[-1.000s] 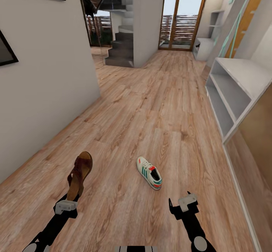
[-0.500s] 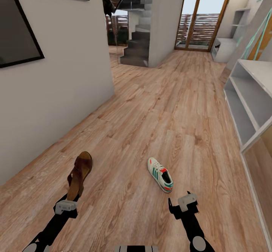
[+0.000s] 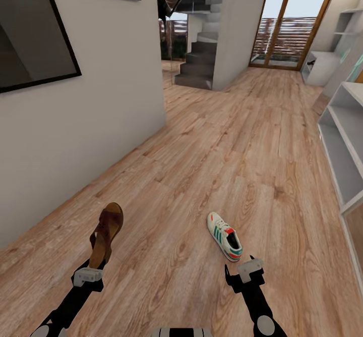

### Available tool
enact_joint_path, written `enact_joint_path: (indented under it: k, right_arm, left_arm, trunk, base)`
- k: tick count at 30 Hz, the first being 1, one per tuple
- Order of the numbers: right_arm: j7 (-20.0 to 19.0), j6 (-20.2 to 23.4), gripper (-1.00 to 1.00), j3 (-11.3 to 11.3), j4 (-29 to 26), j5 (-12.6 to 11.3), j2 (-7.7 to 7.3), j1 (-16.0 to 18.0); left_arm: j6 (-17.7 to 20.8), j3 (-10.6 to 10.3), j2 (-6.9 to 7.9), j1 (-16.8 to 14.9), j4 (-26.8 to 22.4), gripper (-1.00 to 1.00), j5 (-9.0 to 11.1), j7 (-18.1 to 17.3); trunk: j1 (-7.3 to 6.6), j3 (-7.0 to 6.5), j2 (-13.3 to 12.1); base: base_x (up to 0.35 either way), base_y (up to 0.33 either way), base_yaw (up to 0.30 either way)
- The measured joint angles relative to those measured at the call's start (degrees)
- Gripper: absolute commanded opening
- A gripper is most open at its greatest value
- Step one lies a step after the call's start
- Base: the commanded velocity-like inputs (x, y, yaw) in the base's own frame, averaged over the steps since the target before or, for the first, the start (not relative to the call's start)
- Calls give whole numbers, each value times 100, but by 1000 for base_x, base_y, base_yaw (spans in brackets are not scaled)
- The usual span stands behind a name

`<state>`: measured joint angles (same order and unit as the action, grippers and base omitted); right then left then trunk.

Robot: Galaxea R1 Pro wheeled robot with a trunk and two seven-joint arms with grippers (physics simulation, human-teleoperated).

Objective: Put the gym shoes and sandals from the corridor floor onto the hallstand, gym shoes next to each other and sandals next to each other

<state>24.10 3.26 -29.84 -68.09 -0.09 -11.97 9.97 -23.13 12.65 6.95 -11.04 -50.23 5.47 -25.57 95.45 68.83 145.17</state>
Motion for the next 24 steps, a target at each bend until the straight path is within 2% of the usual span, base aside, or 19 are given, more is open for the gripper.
enact_joint_path:
  k: [5, 15, 24]
  right_arm:
    - [-6, 1, 100, 1, 0, 0, 0, 0]
    - [-49, 4, 100, 2, 3, 0, 0, 0]
    - [-55, 7, 100, 2, 4, 0, 0, 0]
  left_arm:
    - [0, -3, -3, 0, 0, -100, -7, 9]
    - [0, -2, -2, -1, 1, -100, -12, 11]
    - [0, 0, 0, 0, 1, -100, -8, 2]
  trunk:
    - [0, 1, 0]
    - [0, 1, 0]
    - [0, 1, 0]
  base:
    - [0, -15, 26]
    - [0, -137, 5]
    - [0, -29, 1]
